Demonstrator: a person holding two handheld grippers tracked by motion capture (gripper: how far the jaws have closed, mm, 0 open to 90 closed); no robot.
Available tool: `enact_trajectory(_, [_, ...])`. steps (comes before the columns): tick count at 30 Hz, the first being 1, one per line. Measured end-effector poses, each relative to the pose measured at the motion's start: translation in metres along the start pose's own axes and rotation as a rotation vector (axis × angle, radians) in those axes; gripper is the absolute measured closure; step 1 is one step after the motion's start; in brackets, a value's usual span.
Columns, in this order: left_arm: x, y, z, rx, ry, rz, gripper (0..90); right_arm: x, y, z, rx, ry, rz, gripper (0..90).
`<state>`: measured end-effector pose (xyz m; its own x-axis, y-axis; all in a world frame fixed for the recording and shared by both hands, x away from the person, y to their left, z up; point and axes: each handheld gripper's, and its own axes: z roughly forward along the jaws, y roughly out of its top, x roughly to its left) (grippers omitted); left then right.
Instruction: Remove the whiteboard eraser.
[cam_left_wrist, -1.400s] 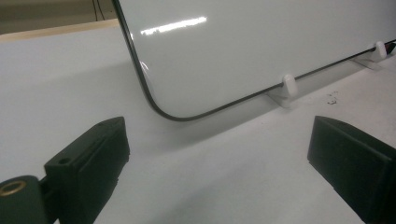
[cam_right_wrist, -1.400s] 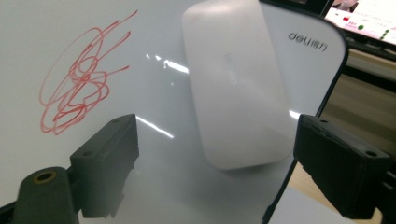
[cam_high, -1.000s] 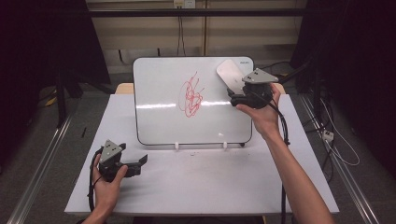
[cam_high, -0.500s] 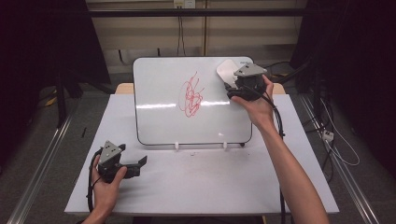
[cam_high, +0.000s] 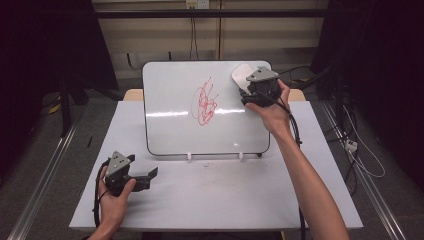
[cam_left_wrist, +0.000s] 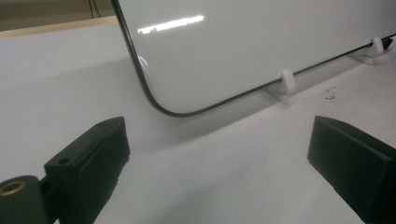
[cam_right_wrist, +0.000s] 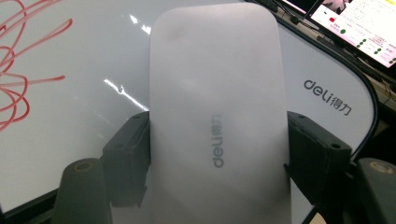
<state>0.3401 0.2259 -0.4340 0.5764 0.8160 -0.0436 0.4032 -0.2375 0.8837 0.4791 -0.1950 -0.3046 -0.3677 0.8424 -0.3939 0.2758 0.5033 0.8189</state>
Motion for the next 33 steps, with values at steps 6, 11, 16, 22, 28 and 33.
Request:
enact_trajectory(6, [-0.0006,0.0,-0.0004,-0.003,-0.005,0.006,5.3,0.0011,0.0013,0.0002,0.014,-0.008,-0.025,30.8])
enact_trajectory(11, [0.0006,-0.0011,-0.0017,0.009,-0.003,0.012,5.3,0.0028,0.0016,-0.0007,0.015,-0.018,-0.03,31.4])
enact_trajectory(16, [0.0012,-0.0011,0.0003,0.006,-0.005,0.001,5.2,0.0013,0.0009,-0.002,0.009,-0.004,-0.014,31.6])
enact_trajectory(22, [0.0006,-0.0004,0.0001,0.007,-0.004,0.002,5.3,0.0005,0.0008,-0.003,0.004,0.001,-0.004,31.7])
enact_trajectory(28, [0.0011,-0.0008,-0.0008,0.005,-0.002,0.007,5.3,0.0005,0.0008,-0.0043,0.0,0.005,0.01,31.7])
enact_trajectory(33, [0.0028,-0.0009,-0.0025,-0.005,0.013,-0.005,5.4,-0.0027,-0.0003,-0.0061,-0.012,0.027,0.05,31.7])
